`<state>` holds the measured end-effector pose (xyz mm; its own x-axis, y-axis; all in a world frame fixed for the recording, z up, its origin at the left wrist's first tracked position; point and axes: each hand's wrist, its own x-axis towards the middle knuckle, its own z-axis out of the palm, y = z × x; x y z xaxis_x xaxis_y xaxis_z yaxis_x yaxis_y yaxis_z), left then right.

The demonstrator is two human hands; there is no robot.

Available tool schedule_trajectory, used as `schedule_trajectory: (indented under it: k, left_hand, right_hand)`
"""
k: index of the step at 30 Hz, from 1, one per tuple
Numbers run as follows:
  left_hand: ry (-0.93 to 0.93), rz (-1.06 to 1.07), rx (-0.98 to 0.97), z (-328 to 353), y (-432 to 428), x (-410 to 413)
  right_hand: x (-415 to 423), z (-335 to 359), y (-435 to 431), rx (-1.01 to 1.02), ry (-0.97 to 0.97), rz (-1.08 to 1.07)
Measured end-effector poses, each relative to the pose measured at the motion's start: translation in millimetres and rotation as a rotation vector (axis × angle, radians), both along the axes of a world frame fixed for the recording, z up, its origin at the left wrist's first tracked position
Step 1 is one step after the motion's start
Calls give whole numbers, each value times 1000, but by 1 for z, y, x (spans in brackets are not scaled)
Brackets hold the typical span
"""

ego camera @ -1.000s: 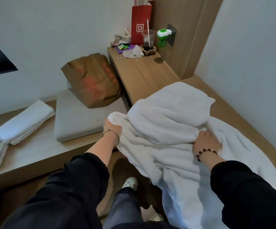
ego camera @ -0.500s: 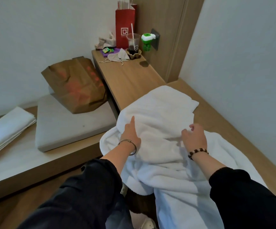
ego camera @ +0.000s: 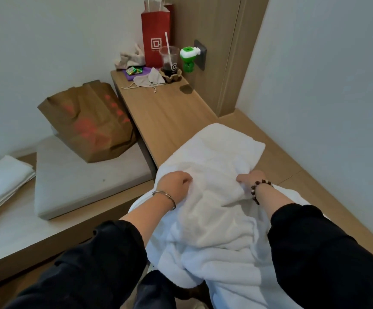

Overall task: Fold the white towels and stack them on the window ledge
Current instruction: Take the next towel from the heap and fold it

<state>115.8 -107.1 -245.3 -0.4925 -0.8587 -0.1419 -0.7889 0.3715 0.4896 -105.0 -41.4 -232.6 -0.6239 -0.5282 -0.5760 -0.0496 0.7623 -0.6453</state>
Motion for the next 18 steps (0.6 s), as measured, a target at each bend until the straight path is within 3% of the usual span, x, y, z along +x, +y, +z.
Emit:
schedule_trajectory:
  k: [2, 3, 5, 7, 10, 13, 16, 18]
  left_hand:
    - [28, 145, -144, -8, -20, 1]
    - [53, 247, -110, -12, -32, 1]
    - [101, 440, 162, -18, -50, -4]
    - [165, 486, 397, -22, -64, -14]
    - [265, 376, 499, -18, -64, -31]
    - [340, 111, 493, -10, -42, -44]
    - [298, -255, 402, -10, -15, -58]
    - [278, -304, 503, -15, -7, -64]
  right_hand:
    - [-5, 4, -5, -72, 36, -50]
    - [-9, 7, -6, -88, 52, -49]
    - [-12, 17, -9, -60, 84, -27]
    - [-20, 18, -12, -18, 28, -57]
    - [-26, 16, -18, -39, -206, -169]
    - [-28, 4, -28, 23, -291, -224]
    - [-19, -1, -40, 108, -153, -143]
    - [-6, 0, -43, 184, -87, -101]
